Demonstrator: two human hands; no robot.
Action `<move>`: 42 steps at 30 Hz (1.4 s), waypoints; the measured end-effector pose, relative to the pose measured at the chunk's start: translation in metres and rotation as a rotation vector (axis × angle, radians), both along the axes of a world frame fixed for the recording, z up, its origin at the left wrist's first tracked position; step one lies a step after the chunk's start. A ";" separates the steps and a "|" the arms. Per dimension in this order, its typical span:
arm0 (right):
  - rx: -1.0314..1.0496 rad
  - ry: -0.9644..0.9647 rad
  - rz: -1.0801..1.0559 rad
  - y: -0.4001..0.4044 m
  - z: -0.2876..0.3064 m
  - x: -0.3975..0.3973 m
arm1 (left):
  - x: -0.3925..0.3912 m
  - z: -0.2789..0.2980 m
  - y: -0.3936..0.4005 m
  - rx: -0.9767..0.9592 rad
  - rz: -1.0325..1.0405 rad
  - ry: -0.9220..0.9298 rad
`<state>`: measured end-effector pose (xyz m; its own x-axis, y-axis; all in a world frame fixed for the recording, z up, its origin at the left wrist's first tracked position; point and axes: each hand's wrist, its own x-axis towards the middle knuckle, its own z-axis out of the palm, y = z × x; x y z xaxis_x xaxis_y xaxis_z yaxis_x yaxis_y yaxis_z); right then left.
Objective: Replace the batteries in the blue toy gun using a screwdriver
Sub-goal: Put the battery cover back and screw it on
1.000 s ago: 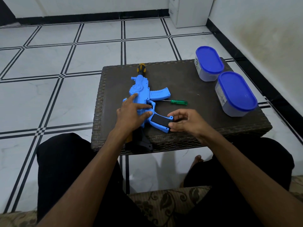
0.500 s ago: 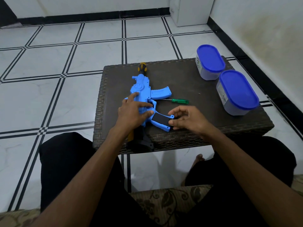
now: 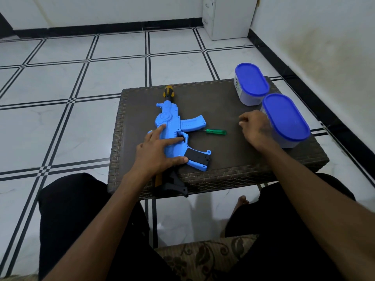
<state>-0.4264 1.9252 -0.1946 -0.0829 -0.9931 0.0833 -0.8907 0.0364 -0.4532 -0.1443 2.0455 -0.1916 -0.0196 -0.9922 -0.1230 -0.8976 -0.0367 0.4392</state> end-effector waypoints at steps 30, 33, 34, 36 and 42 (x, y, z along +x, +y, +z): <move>0.163 0.169 0.172 -0.018 0.004 0.008 | -0.006 0.002 0.003 -0.021 0.088 0.040; 0.110 -0.005 0.143 -0.003 0.005 0.012 | -0.007 0.001 0.004 -0.043 0.129 0.043; 0.080 -0.100 0.123 0.004 0.006 0.016 | -0.007 0.000 0.004 -0.043 0.133 0.049; 0.045 -0.244 0.147 0.023 0.008 0.026 | -0.007 0.000 0.004 -0.035 0.131 0.052; -0.004 -0.485 0.290 0.066 0.002 0.048 | -0.006 0.002 0.003 0.006 0.106 0.068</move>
<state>-0.3783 1.9908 -0.1926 0.1639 -0.9806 0.1078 -0.5534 -0.1818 -0.8128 -0.1502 2.0485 -0.1896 0.0770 -0.9883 -0.1313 -0.8569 -0.1329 0.4980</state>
